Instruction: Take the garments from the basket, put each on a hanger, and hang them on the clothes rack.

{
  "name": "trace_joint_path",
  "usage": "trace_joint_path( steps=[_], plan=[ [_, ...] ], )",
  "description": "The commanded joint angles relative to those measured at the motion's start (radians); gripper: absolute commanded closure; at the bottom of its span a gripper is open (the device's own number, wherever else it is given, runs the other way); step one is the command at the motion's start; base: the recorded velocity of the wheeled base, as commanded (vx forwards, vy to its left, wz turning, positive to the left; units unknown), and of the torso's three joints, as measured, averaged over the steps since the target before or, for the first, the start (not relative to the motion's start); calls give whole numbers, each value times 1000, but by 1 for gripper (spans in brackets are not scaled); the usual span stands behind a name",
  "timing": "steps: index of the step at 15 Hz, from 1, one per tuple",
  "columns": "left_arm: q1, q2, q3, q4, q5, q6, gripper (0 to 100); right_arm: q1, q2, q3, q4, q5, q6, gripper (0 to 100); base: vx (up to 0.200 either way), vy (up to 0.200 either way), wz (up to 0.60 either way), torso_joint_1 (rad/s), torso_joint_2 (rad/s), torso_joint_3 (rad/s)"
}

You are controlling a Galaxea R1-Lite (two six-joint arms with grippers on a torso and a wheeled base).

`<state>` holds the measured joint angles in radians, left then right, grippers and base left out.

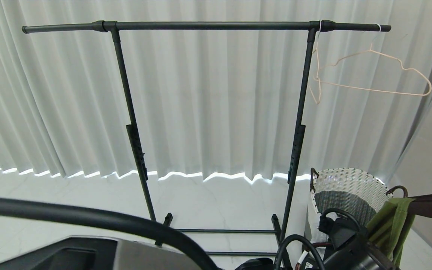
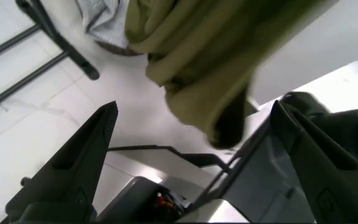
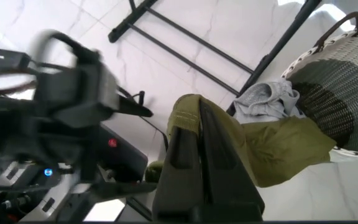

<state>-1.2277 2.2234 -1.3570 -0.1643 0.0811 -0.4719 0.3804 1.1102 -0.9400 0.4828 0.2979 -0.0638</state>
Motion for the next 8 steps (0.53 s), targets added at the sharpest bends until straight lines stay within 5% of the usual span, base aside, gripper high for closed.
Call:
trace_joint_path(
  steps=[1, 8],
  plan=[
    [7, 53, -14, 0, 2, -1, 0, 5, -21, 1, 0, 1, 7, 100, 0, 0, 0, 0, 0, 0],
    [17, 140, -42, 0, 2, -2, 0, 14, -47, 9, 4, 0, 12, 100, 0, 0, 0, 0, 0, 0]
  ],
)
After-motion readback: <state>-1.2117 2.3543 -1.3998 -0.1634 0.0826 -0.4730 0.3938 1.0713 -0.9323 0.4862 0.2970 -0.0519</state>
